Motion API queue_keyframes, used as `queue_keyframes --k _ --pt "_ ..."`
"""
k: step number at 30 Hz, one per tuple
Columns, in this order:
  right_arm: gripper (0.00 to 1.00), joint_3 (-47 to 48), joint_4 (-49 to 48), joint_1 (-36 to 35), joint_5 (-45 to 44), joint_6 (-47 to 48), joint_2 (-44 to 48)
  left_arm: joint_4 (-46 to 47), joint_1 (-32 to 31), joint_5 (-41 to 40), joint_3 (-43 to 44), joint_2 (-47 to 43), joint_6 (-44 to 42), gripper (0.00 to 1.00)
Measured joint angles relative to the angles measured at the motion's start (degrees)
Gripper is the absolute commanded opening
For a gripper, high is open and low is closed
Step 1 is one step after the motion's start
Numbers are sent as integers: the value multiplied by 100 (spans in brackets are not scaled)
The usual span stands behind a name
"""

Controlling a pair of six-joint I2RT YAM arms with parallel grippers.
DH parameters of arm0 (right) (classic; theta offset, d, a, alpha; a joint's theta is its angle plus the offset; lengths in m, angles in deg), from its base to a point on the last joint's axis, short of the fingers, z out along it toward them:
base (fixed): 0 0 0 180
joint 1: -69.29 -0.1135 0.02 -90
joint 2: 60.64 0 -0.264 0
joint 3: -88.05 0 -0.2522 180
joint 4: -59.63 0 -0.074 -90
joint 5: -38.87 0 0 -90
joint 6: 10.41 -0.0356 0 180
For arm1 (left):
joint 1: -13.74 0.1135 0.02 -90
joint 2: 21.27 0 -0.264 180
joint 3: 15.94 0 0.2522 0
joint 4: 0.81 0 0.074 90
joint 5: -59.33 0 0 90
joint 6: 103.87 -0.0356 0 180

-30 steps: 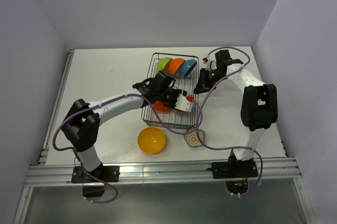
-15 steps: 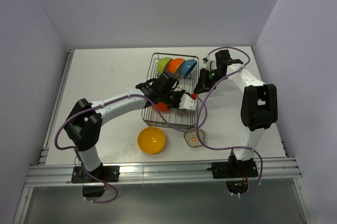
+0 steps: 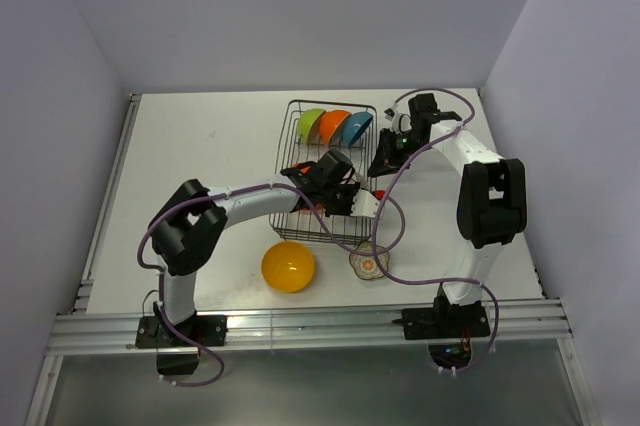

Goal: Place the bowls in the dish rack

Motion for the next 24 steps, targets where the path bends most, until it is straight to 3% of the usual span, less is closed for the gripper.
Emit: queue_keyframes --k 6,14,21,24 --pt "0 13 -17 0 -4 4 -11 -11 -20 -90 44 46 4 25" --pt "0 87 -9 0 -26 15 -52 -55 -7 170 42 -13 55 57" --pt "0 120 31 0 -28 26 -76 -20 168 269 42 -610 494 64" --pt "9 122 31 0 -28 24 -76 -9 216 323 44 -949 719 68"
